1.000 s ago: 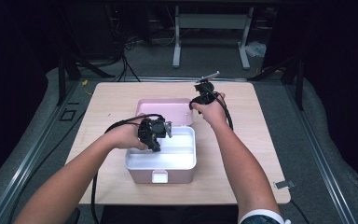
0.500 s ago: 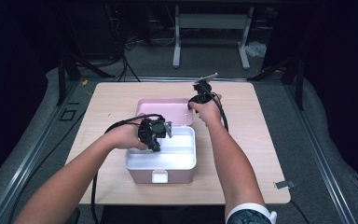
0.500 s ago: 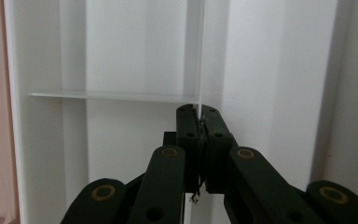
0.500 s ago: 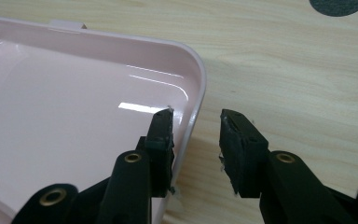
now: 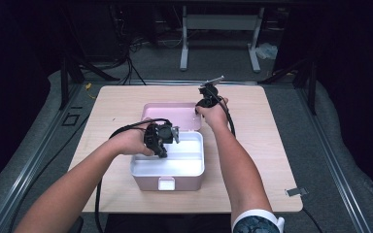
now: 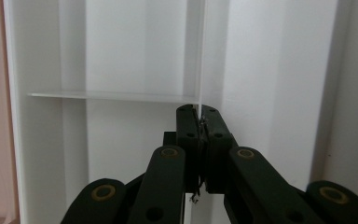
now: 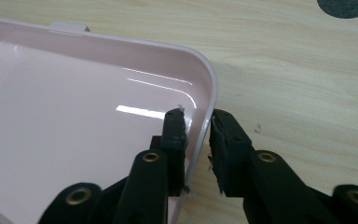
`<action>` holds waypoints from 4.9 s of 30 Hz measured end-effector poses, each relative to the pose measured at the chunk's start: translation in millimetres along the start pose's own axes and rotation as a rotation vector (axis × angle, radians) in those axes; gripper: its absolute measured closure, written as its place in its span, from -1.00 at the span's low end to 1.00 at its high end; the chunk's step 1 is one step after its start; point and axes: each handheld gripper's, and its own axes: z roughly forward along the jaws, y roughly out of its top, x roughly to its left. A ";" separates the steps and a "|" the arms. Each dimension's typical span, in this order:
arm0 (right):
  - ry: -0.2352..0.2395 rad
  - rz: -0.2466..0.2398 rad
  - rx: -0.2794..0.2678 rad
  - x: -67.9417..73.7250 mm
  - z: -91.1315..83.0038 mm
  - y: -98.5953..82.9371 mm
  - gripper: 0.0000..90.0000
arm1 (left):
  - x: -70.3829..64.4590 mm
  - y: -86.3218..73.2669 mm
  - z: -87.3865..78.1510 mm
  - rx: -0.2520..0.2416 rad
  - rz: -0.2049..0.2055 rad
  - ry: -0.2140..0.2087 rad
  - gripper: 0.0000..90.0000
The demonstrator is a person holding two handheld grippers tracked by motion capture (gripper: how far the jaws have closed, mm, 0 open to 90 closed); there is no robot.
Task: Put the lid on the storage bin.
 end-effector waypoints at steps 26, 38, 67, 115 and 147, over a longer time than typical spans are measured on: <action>-0.012 0.016 -0.014 5.8 -16.2 4.1 0.81 | 1.8 -0.5 0.2 -0.007 0.000 -0.013 0.95; -0.047 -0.019 -0.055 19.4 -45.3 10.6 0.87 | 1.1 -0.9 0.1 -0.008 0.001 -0.010 0.95; 0.016 -0.173 -0.362 44.0 -134.9 -40.3 0.94 | 0.7 -0.9 -0.3 0.000 -0.011 -0.003 0.94; -0.007 -0.293 -0.437 57.5 -162.4 -85.4 0.94 | 32.2 -161.3 -63.5 -0.451 -0.739 0.066 0.93; 0.056 -0.299 -0.449 52.6 -167.9 -98.5 0.86 | 59.6 -124.2 -124.0 -0.624 -0.806 0.184 1.00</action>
